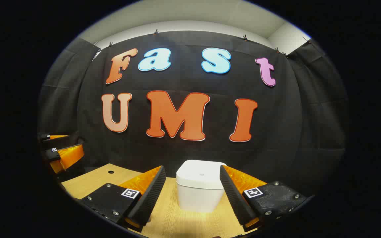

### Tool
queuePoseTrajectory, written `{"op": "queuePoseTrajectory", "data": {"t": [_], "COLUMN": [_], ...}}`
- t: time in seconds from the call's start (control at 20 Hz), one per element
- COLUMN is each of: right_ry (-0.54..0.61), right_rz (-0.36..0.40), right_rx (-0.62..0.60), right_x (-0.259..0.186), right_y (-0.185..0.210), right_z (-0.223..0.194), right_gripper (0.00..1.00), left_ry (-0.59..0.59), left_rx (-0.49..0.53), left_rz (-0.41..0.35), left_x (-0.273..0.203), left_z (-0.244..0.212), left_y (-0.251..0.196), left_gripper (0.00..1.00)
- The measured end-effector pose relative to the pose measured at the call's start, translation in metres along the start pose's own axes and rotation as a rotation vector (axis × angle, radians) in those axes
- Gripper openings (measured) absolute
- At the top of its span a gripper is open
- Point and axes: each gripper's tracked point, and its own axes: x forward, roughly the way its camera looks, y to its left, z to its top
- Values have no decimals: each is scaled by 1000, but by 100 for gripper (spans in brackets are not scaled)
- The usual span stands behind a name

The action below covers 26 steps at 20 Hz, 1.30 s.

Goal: Press the lid of the desktop garbage bin to open it, pick up the crumpled paper on the desktop and throw it into the bin, then pick up the pop can on the desktop and drop it into the bin, and finally close the garbage bin lid.

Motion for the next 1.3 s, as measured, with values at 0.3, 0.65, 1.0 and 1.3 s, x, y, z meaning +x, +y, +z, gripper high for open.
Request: {"op": "queuePoseTrajectory", "data": {"t": [0.3, 0.65, 1.0, 1.3], "right_ry": [-8, -5, -2, 5], "right_rz": [-13, -50, -96, -74], "right_rx": [4, 10, -27, -57], "right_x": [-3, -8, -7, 16], "right_y": [14, 30, 33, 29], "right_z": [8, 9, 13, 12], "right_gripper": [99, 99, 99, 96], "left_ry": [-9, -20, -4, 19], "left_rx": [1, 4, -18, -28], "left_rz": [3, -8, -11, -11], "left_x": [-5, -9, -8, 1], "left_z": [0, -1, -10, -22], "left_y": [19, 46, 68, 61], "left_gripper": [100, 100, 99, 99]}}
